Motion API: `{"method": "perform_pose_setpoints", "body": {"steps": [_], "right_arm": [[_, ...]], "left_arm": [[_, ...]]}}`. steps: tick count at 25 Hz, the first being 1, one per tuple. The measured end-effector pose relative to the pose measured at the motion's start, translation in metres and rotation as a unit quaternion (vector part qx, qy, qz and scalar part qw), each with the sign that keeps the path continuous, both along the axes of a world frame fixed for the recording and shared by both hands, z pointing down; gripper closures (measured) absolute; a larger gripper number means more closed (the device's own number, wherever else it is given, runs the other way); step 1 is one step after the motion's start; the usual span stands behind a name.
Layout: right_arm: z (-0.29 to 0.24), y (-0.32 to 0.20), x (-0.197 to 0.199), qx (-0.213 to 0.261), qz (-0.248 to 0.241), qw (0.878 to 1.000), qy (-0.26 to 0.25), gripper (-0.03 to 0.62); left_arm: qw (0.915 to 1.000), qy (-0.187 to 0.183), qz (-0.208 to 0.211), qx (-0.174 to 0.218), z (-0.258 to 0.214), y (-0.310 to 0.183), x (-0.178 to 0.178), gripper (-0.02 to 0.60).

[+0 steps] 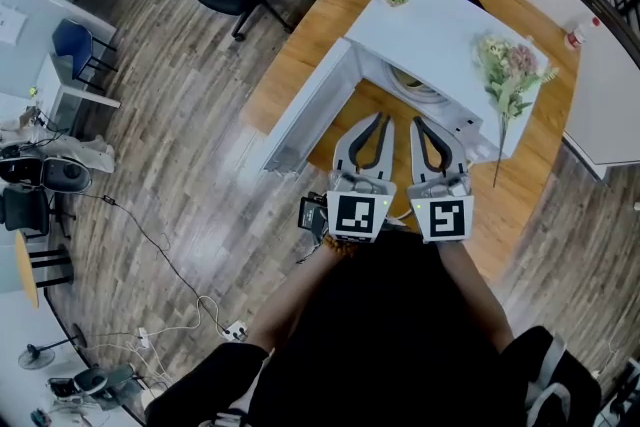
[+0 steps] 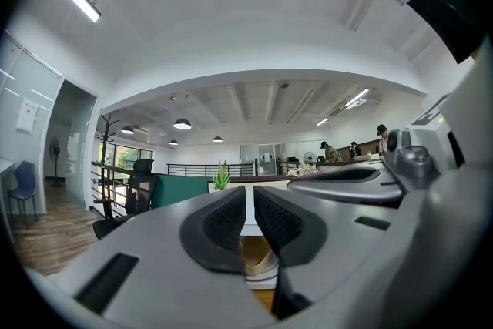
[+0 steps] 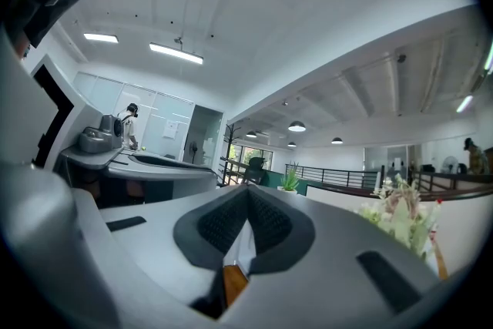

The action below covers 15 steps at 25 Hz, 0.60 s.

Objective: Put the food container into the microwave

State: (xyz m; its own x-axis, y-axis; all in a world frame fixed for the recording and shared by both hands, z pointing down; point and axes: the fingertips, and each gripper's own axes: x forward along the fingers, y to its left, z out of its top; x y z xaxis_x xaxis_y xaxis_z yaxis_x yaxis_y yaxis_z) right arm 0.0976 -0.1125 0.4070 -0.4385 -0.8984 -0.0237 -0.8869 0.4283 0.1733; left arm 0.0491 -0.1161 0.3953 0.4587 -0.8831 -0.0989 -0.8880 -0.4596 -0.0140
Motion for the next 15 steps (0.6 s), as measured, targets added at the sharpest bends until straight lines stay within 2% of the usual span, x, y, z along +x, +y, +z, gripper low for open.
{"method": "perform_pose_setpoints", "body": {"steps": [15], "right_arm": [[0.0063, 0.0021, 0.0040, -0.011, 0.005, 1.000, -0.001, 0.589]], "left_arm": [[0.9999, 0.011, 0.007, -0.001, 0.0011, 0.0017, 0.0037, 0.532]]}}
